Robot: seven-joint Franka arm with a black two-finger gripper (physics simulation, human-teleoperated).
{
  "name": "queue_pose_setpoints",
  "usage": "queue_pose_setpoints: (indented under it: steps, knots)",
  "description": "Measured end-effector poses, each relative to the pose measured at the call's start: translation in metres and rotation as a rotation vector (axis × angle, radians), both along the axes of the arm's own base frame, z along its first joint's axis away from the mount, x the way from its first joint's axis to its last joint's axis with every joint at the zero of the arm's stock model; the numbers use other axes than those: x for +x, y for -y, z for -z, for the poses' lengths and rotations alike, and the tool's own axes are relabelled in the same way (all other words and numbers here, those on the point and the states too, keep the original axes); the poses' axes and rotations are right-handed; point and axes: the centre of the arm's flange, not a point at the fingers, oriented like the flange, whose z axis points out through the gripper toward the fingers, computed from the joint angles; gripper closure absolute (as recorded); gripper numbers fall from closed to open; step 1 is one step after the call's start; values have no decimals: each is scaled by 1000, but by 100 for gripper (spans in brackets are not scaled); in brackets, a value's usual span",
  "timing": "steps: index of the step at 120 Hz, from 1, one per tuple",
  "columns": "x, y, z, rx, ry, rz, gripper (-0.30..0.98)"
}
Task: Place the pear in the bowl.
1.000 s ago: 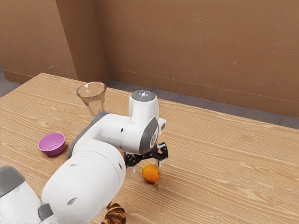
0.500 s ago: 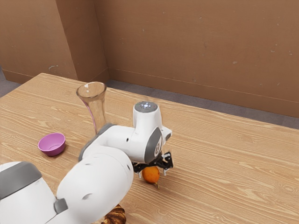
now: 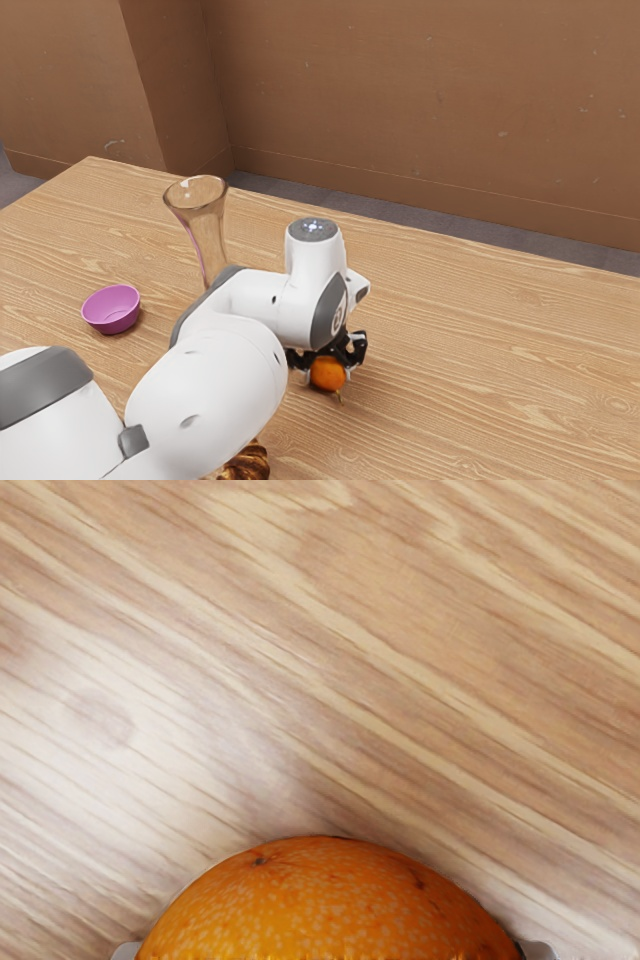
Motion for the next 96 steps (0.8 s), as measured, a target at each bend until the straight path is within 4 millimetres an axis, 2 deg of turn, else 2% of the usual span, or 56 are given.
queue_pose_setpoints:
  steps: [10,18,48,72,82,96]
  knots:
    - [4,5,-8,-2,12,14,41]
    - [9,6,-22,-7,33,18,44]
    - [32,9,-106,-33,140,32,46]
    - [43,17,-197,-31,235,68,46]
    - [44,11,-239,-14,276,69,46]
    - [38,-2,-308,5,351,60,46]
